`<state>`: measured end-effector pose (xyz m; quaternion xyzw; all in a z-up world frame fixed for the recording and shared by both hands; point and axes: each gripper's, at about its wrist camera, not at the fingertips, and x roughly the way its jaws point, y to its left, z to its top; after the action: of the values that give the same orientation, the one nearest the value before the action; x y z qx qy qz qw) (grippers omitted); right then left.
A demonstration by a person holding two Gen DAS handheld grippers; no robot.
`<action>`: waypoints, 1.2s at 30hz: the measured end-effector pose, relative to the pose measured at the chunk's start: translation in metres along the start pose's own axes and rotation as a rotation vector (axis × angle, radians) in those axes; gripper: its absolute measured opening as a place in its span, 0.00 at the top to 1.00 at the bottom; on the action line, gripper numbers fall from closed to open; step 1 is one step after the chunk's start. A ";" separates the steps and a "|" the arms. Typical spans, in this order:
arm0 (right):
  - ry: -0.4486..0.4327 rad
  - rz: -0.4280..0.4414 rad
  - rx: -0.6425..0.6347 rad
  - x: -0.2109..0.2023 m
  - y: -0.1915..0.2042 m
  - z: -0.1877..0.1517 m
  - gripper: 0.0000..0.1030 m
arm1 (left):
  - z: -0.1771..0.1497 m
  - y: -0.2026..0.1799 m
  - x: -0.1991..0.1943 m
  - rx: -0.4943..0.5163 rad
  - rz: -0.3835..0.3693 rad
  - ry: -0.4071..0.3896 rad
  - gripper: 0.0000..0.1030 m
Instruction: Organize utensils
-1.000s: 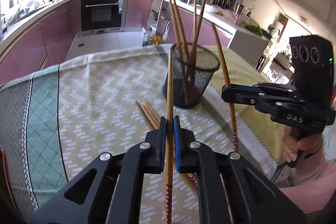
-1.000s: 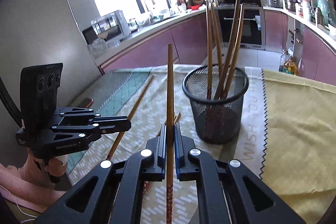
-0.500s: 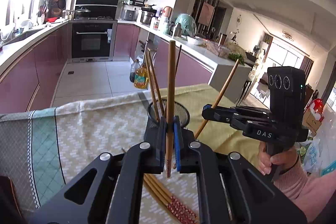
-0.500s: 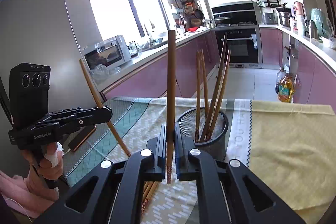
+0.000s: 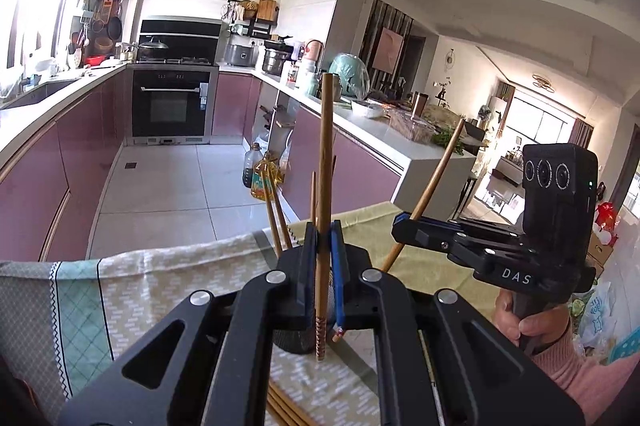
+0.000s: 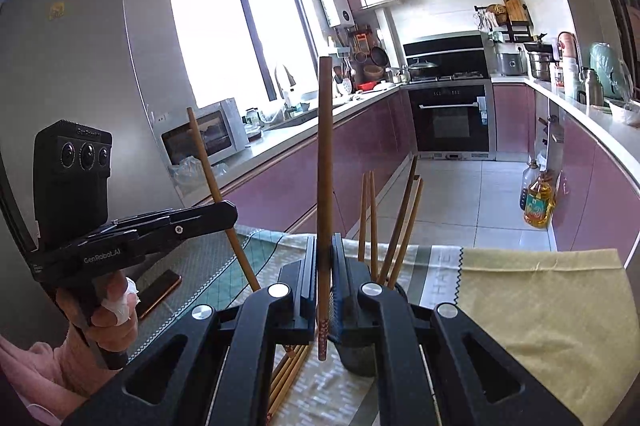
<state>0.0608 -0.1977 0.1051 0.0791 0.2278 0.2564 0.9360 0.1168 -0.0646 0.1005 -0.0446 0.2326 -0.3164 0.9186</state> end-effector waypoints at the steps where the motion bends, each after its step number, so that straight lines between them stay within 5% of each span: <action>1: -0.003 0.000 -0.001 0.000 0.000 0.002 0.94 | 0.003 0.000 0.001 -0.001 0.001 -0.005 0.93; 10: -0.024 -0.004 0.001 0.007 -0.005 0.014 0.94 | 0.016 -0.006 0.008 -0.026 -0.011 -0.042 0.93; 17: -0.024 -0.035 0.005 0.017 -0.010 0.011 0.94 | 0.008 -0.012 0.025 0.030 0.069 -0.009 0.93; 36: 0.226 -0.057 0.111 0.074 -0.035 -0.029 0.94 | -0.024 0.014 0.078 0.053 0.083 0.238 0.93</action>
<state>0.1196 -0.1886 0.0420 0.0951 0.3478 0.2241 0.9054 0.1675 -0.0985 0.0449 0.0271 0.3333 -0.2871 0.8976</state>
